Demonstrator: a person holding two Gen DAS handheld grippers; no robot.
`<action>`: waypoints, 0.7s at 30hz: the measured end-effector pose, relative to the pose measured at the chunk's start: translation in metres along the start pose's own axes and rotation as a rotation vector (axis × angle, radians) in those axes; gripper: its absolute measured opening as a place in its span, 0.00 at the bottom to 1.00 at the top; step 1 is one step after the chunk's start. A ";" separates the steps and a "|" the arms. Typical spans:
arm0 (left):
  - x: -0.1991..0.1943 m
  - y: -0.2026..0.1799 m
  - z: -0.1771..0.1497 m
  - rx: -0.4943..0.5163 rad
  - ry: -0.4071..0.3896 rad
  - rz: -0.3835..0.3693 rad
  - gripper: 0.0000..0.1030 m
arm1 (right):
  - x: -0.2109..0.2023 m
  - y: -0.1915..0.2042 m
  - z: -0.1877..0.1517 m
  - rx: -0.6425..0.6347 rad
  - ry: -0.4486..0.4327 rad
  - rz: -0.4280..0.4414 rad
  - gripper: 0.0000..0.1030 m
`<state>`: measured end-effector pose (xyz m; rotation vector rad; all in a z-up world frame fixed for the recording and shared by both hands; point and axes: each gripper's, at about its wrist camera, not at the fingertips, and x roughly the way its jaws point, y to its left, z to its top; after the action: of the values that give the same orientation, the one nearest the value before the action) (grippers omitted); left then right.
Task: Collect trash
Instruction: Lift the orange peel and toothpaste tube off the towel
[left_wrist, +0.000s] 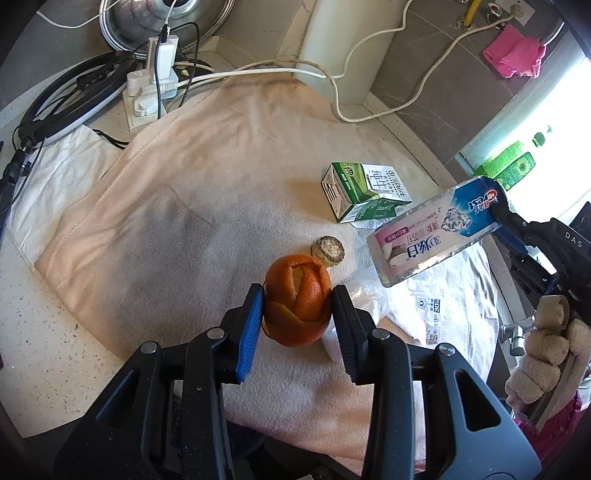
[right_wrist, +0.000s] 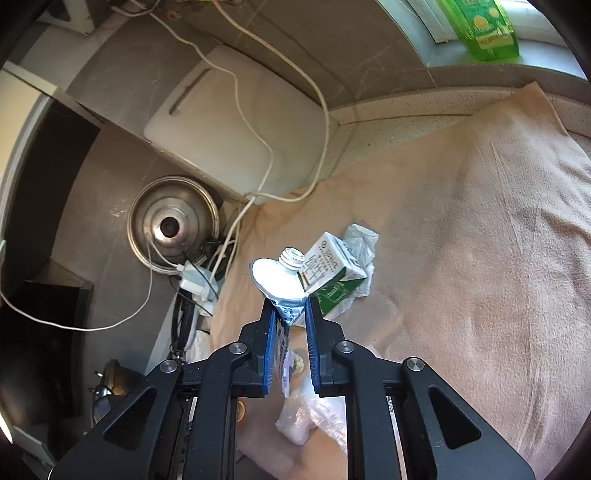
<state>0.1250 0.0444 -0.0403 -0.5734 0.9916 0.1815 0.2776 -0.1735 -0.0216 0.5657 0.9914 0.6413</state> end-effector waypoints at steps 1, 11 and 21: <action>-0.002 0.002 -0.001 0.000 -0.001 -0.002 0.37 | -0.002 0.002 -0.002 -0.003 -0.001 0.003 0.13; -0.037 0.028 -0.023 0.019 -0.012 -0.016 0.37 | -0.021 0.042 -0.035 -0.054 -0.008 0.041 0.13; -0.062 0.056 -0.059 0.051 0.018 -0.020 0.37 | -0.032 0.073 -0.093 -0.129 0.018 0.030 0.13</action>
<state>0.0259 0.0665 -0.0342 -0.5391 1.0049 0.1335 0.1652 -0.1334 0.0069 0.4624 0.9520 0.7326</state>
